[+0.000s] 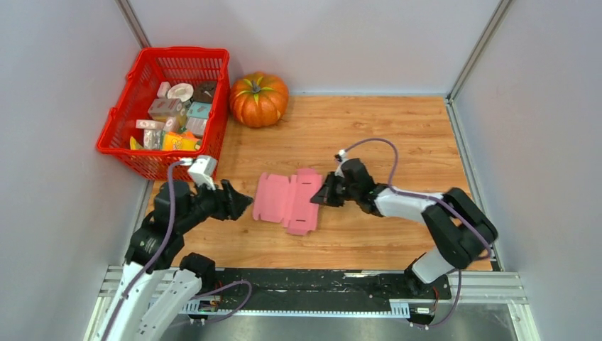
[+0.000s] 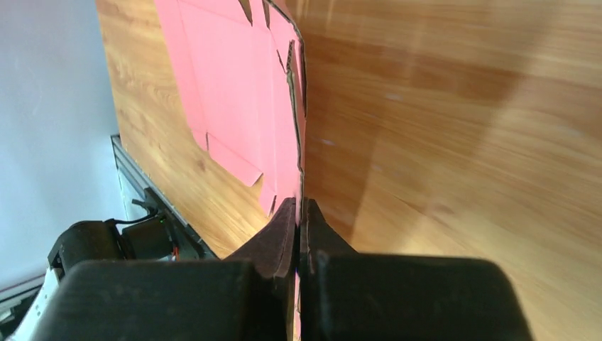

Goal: Fold the paper box

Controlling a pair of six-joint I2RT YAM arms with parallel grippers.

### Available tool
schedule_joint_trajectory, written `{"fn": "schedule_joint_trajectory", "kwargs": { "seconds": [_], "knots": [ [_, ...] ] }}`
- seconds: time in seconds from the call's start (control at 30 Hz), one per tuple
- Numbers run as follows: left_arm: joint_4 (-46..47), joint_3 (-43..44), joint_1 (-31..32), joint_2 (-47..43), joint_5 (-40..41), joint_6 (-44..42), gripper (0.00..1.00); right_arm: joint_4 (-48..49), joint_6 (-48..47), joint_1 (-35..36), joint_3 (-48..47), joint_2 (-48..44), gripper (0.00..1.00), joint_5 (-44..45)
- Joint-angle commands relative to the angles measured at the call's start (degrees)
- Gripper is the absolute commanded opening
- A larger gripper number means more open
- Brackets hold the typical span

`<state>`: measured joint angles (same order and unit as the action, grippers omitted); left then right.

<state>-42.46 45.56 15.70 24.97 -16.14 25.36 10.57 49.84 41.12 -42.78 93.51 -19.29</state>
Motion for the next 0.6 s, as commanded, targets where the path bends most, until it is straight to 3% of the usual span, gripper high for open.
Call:
{"fn": "schedule_joint_trajectory", "kwargs": {
  "seconds": [0.0,0.03,0.13,0.3,0.47,0.57],
  "knots": [
    [10.5,0.1,18.6,7.6,6.3,2.7,0.73,-3.5,-6.9,-5.4,7.9,-8.4,0.00,-4.1],
    [10.8,1.3,22.5,9.8,11.1,2.2,0.73,-4.0,-8.9,-6.8,7.9,-9.1,0.00,-5.8],
    [11.0,5.4,31.2,19.0,14.6,-1.8,0.72,-13.4,-20.3,-7.2,3.2,-8.5,0.00,-8.8],
    [9.5,10.8,31.7,30.8,13.1,-15.2,0.74,-22.9,-32.1,-7.2,-1.3,-10.4,0.00,-15.9],
    [8.5,16.3,22.4,41.5,3.0,-22.2,0.77,-30.4,-37.6,-7.2,-4.5,-11.0,0.00,-20.7],
    [12.5,16.5,16.8,45.8,-5.3,-19.0,0.77,-29.5,-36.3,-7.2,-4.9,-10.8,0.00,-25.3]
  ]
}}
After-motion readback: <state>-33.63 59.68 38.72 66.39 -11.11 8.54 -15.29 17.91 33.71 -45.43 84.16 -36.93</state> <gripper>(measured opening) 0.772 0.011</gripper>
